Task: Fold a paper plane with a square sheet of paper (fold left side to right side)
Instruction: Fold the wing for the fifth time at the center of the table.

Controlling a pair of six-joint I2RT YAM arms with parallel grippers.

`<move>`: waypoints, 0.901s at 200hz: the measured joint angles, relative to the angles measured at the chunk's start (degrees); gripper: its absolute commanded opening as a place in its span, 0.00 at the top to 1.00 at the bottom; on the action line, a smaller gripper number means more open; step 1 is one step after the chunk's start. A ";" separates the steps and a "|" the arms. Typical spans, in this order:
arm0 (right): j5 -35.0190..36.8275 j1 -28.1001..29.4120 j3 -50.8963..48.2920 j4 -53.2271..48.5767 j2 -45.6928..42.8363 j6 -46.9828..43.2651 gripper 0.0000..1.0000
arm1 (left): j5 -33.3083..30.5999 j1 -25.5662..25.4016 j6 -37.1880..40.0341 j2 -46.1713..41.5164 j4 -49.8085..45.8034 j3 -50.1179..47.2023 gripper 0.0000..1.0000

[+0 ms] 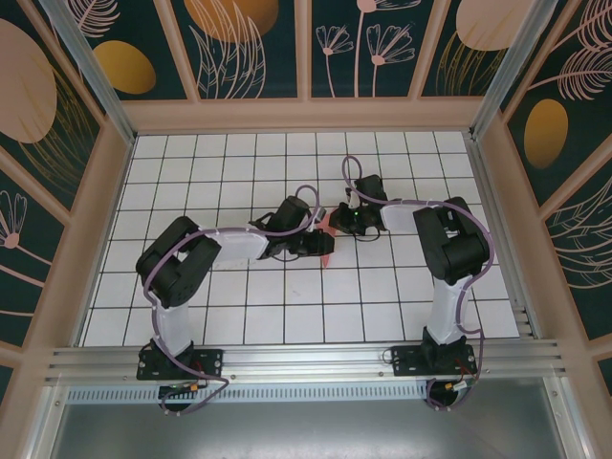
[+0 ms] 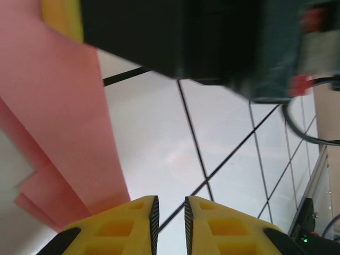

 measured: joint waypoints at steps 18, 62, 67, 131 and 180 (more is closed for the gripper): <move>0.02 0.04 0.00 0.00 0.00 0.00 0.87 | -0.35 -0.35 -0.09 1.40 0.00 -0.02 0.77; 0.04 0.04 0.17 -0.24 0.00 -0.02 0.87 | -1.77 -1.51 -0.70 1.99 1.25 -1.03 0.78; 0.04 0.04 0.22 -0.33 0.00 -0.04 0.87 | -1.97 -1.62 -0.74 2.03 1.31 -1.09 0.78; 0.07 0.02 1.81 -3.76 -0.50 -2.43 0.93 | -5.01 -2.78 -1.16 2.45 1.31 -1.20 0.81; 0.00 -0.02 -2.75 -6.14 -9.75 -2.69 0.94 | -6.01 -2.93 -1.62 2.34 2.23 -1.88 0.83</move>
